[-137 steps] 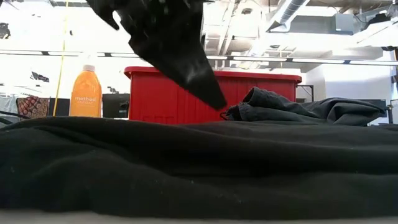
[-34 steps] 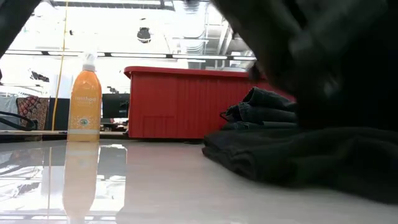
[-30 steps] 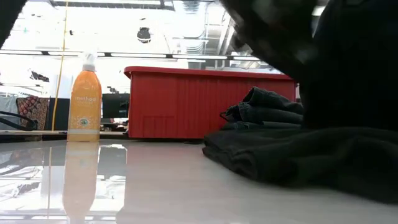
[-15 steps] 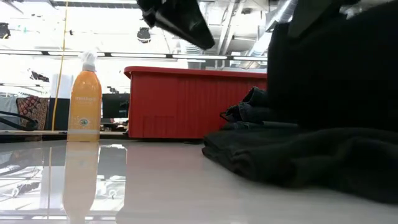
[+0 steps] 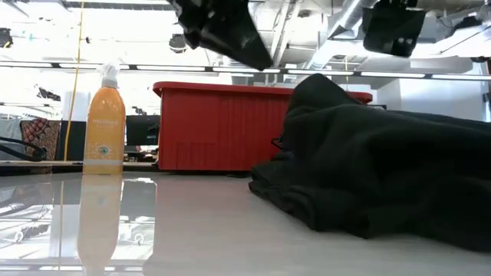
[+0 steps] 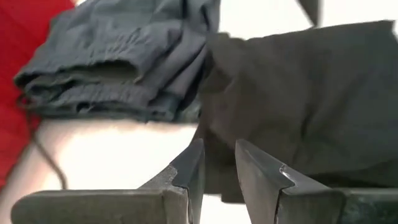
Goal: Fold Laundry from Bin
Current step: Fold the black shirt
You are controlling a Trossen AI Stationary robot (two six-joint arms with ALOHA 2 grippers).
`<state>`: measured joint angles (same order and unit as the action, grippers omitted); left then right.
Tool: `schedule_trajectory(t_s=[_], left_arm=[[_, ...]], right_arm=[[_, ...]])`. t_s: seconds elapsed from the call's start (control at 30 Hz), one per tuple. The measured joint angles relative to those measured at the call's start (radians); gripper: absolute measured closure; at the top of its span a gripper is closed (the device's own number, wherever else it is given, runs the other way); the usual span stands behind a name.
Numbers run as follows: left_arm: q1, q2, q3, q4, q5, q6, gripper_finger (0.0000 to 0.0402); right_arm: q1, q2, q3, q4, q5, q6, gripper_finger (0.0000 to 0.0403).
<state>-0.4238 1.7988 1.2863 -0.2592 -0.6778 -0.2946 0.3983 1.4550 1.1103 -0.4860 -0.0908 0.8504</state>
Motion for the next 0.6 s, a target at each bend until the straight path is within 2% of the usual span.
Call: schedule_trajectory(t_s=[0.1, 0.2, 0.33, 0.43, 0.5, 0.6], left_arm=[[0.015, 0.0, 0.0, 0.081, 0.05, 0.046, 0.032], [0.035, 0.0, 0.0, 0.204, 0.11, 0.121, 0.032], [0.077, 0.037, 0.002, 0.415, 0.285, 0.192, 0.032], [0.107, 0.12, 0.026, 0.551, 0.42, 0.207, 0.032], [0.119, 0.177, 0.042, 0.547, 0.46, 0.209, 0.032], [0.139, 0.264, 0.096, 0.544, 0.465, 0.226, 0.032]], right_arm=[[0.046, -0.056, 0.0, -0.075, 0.115, 0.016, 0.0158], [0.141, -0.087, -0.011, -0.095, 0.243, 0.05, 0.0162], [0.287, -0.074, -0.05, -0.098, 0.438, 0.141, 0.0165], [0.385, -0.032, -0.069, -0.109, 0.596, 0.216, 0.0169], [0.436, 0.01, -0.078, -0.107, 0.662, 0.25, 0.0171], [0.482, 0.068, -0.084, -0.079, 0.734, 0.275, 0.0176]])
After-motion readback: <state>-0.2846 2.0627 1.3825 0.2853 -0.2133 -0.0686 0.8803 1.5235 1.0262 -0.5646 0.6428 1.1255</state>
